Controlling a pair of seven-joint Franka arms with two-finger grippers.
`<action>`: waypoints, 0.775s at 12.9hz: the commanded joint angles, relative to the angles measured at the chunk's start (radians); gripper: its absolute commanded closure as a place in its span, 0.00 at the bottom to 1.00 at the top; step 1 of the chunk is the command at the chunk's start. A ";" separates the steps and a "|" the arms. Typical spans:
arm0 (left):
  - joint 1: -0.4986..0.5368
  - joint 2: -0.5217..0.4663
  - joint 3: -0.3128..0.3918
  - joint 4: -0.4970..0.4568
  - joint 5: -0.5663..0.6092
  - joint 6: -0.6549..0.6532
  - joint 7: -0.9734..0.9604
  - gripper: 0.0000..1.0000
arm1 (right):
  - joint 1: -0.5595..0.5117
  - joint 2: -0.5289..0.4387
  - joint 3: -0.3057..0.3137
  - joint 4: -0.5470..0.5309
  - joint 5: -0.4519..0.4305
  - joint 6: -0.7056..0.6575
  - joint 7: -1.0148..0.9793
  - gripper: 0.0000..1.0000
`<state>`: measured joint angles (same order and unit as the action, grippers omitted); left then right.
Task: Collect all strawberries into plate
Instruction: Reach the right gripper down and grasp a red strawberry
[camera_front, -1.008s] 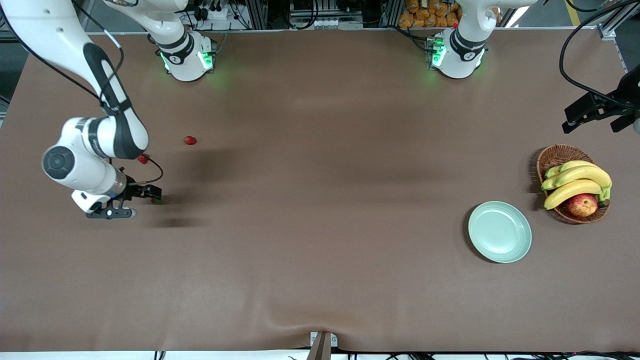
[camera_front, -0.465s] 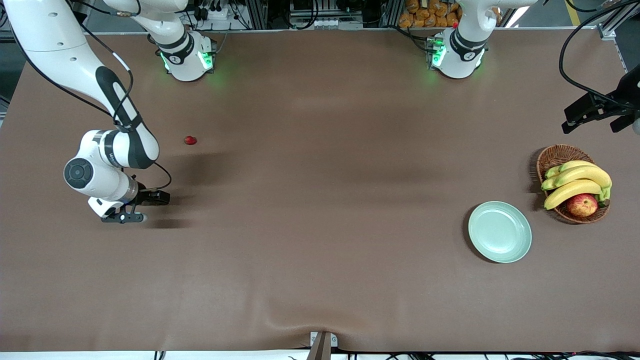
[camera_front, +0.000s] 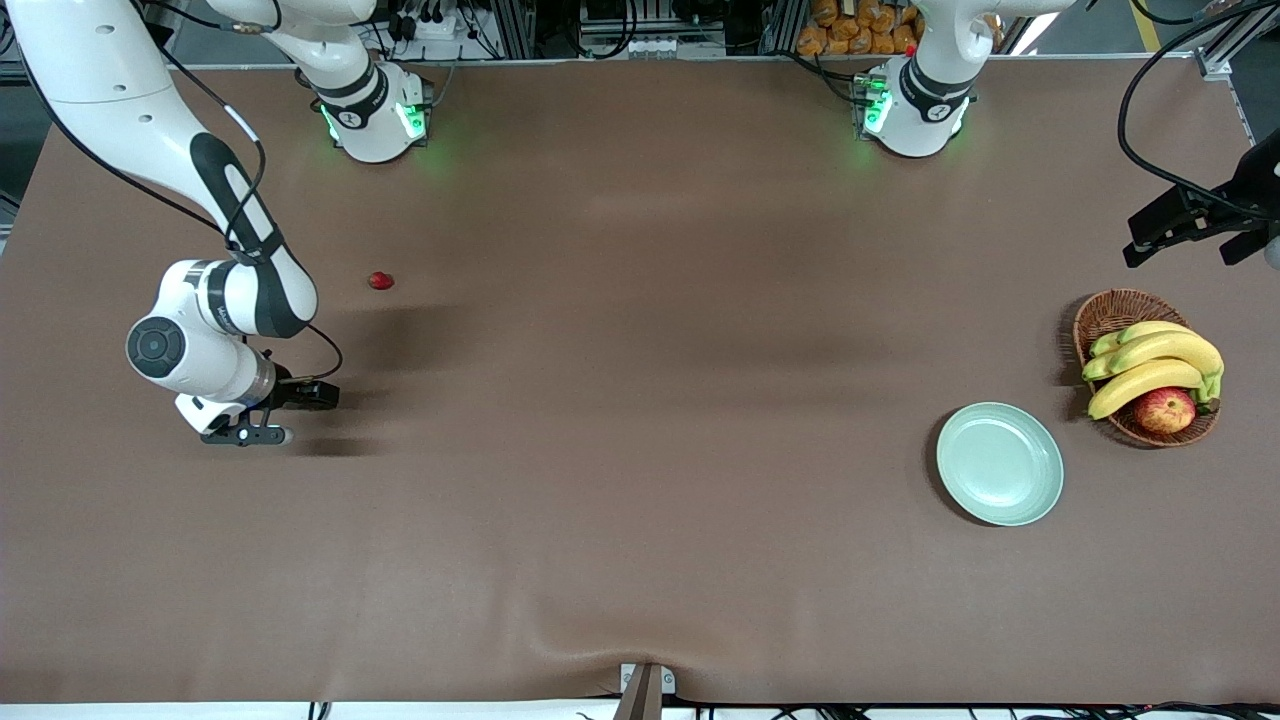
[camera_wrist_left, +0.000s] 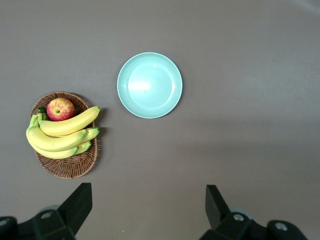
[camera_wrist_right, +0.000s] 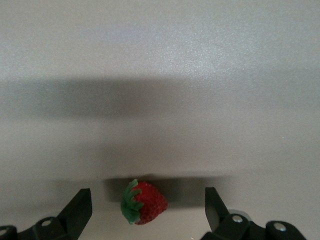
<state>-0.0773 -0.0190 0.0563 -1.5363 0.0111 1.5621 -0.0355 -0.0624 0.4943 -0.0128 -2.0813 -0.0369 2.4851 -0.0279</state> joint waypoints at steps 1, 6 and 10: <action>0.007 0.005 -0.001 0.002 -0.022 0.003 0.011 0.00 | -0.014 -0.007 0.013 -0.005 0.011 -0.028 0.026 0.37; 0.007 0.007 0.000 0.002 -0.022 0.003 0.011 0.00 | -0.011 -0.013 0.014 -0.003 0.011 -0.061 0.033 1.00; 0.008 0.007 0.000 0.002 -0.022 0.003 0.011 0.00 | -0.008 -0.048 0.016 0.007 0.009 -0.068 0.023 1.00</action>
<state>-0.0771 -0.0153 0.0566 -1.5396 0.0111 1.5621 -0.0355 -0.0623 0.4873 -0.0092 -2.0726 -0.0368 2.4361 -0.0051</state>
